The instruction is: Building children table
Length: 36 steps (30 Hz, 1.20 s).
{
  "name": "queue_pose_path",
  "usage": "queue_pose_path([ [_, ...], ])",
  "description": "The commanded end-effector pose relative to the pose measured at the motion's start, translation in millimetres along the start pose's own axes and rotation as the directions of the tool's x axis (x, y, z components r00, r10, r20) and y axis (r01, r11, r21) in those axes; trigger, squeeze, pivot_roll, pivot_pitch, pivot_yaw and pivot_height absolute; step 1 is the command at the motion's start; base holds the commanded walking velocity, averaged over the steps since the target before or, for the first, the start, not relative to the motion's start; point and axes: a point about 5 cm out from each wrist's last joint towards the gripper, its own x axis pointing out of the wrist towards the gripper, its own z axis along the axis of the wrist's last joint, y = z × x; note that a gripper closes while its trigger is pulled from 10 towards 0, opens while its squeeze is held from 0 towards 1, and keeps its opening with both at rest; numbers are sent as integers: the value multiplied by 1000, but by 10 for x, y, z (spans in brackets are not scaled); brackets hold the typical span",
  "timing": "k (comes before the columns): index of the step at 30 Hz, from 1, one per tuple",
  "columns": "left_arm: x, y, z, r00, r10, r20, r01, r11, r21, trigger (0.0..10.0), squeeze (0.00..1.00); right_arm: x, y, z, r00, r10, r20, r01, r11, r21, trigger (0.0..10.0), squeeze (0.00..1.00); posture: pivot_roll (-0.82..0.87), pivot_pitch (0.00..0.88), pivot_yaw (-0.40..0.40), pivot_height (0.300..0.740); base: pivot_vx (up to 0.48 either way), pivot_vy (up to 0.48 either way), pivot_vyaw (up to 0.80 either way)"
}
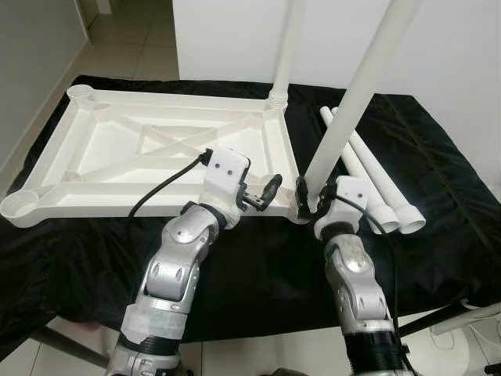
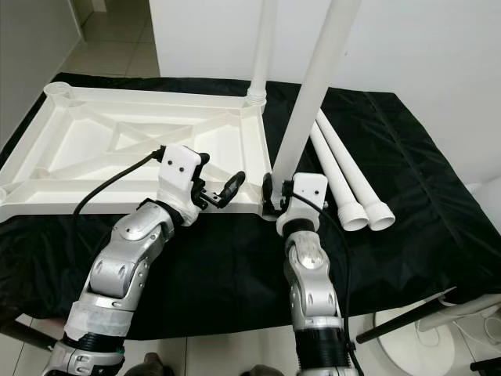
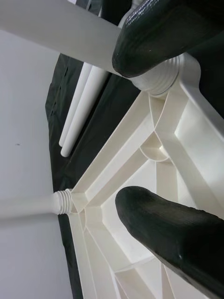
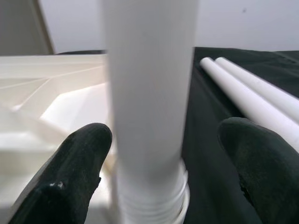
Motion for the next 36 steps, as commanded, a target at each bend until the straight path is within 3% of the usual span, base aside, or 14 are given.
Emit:
queue_pose_path([
  [1,14,72,19,996,91,13,-91,996,-9,10000,0,-66,2,29,1000,25,20,-24,1000,-19,10000,0,-37,0,-71,740,0,0,0],
  [7,20,147,39,994,112,16,-112,994,-6,10000,0,-162,-9,-2,999,38,2,-38,999,-12,9765,0,-46,0,-70,740,0,0,0],
  [8,20,160,44,993,115,17,-115,993,-6,10000,0,-174,-2,-9,999,46,-2,-46,999,-13,6000,0,-50,0,-68,740,0,0,0],
  [9,20,160,44,993,115,17,-115,993,-6,10000,0,-174,-2,-9,999,46,-2,-46,999,-13,6000,0,-50,0,-68,740,0,0,0],
  [10,21,172,49,993,118,18,-118,993,-3,10000,0,-183,7,-10,998,56,-5,-56,998,-10,1020,0,-50,0,-68,740,0,0,0],
  [11,22,183,54,993,121,20,-121,993,-2,10000,0,-188,20,-9,998,70,-5,-70,997,-11,0,0,-50,0,-68,740,0,0,0],
  [14,21,203,60,992,126,22,-126,992,0,10000,0,-202,57,4,995,100,-5,-100,995,-9,0,0,-50,0,-68,740,0,0,0],
  [15,22,210,62,991,129,22,-129,992,0,10000,0,-207,78,10,994,112,-5,-112,994,-12,3765,0,-49,0,-70,740,0,0,0],
  [16,22,210,62,991,129,22,-129,992,0,10000,0,-207,78,10,994,112,-5,-112,994,-12,3765,0,-49,0,-70,740,0,0,0],
  [17,22,212,63,991,130,23,-130,991,-1,10000,0,-210,102,6,992,129,-10,-129,992,-1,10000,0,-49,0,-70,740,0,0,0],
  [30,61,216,79,989,143,27,-143,990,5,10000,0,-126,182,-14,974,225,-30,-225,974,18,10000,0,-44,8,-71,740,0,0,0],
  [36,86,238,95,987,156,28,-156,988,19,10000,0,5,52,20,976,215,-24,-214,977,13,10000,0,-43,13,-67,740,0,0,0],
])
